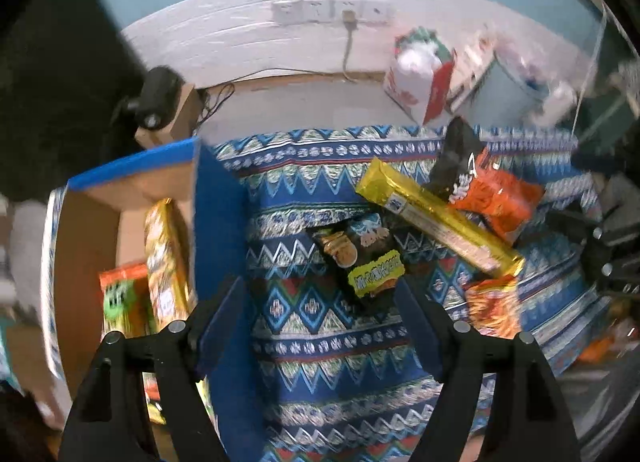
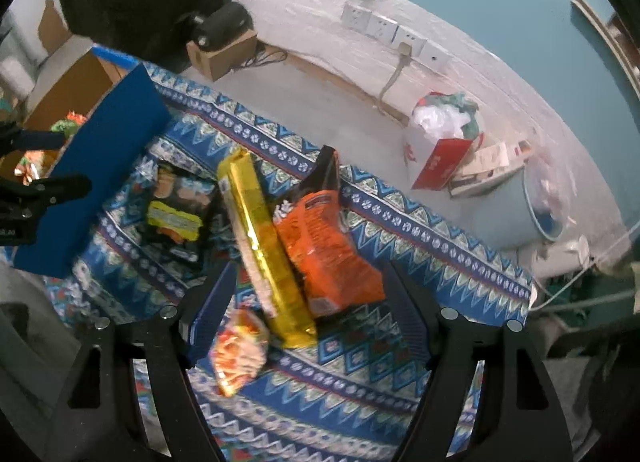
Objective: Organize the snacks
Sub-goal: 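Move both tools from the box back over the snack pile, then grasp black noodle-snack bag with left tool while right tool grasps orange-black bag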
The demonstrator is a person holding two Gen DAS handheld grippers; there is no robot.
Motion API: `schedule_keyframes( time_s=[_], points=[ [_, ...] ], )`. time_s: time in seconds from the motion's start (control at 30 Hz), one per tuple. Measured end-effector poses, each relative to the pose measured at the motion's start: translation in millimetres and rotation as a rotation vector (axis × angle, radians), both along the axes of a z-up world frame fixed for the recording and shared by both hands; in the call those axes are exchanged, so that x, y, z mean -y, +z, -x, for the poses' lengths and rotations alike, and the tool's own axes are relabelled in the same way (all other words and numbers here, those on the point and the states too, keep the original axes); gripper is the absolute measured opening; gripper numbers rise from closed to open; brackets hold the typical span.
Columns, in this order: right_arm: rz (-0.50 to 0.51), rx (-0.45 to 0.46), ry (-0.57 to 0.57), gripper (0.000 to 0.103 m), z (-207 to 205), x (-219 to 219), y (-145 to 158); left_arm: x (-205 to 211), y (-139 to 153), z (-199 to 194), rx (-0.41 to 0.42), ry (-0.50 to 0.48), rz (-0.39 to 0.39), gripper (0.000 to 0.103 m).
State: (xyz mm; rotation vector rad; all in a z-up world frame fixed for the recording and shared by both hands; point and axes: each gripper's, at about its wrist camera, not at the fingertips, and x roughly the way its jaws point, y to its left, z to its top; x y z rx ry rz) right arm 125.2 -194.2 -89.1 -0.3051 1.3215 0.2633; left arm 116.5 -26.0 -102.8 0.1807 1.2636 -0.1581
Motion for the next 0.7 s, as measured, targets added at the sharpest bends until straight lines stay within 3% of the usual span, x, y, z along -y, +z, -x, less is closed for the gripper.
schedule_keyframes(
  time_s=[0.1, 0.47, 0.7],
  points=[
    [0.012, -0.024, 0.027, 0.075, -8, 7, -16, 11, -15, -13, -0.035, -0.017, -0.014, 0.079],
    [-0.087, -0.077, -0.004, 0.075, -21, 36, -69, 22, -80, -39, -0.171, 0.066, 0.084, 0.079],
    [-0.103, -0.095, 0.005, 0.075, -29, 37, -90, 30, -90, -41, -0.171, 0.106, 0.099, 0.081]
  ],
)
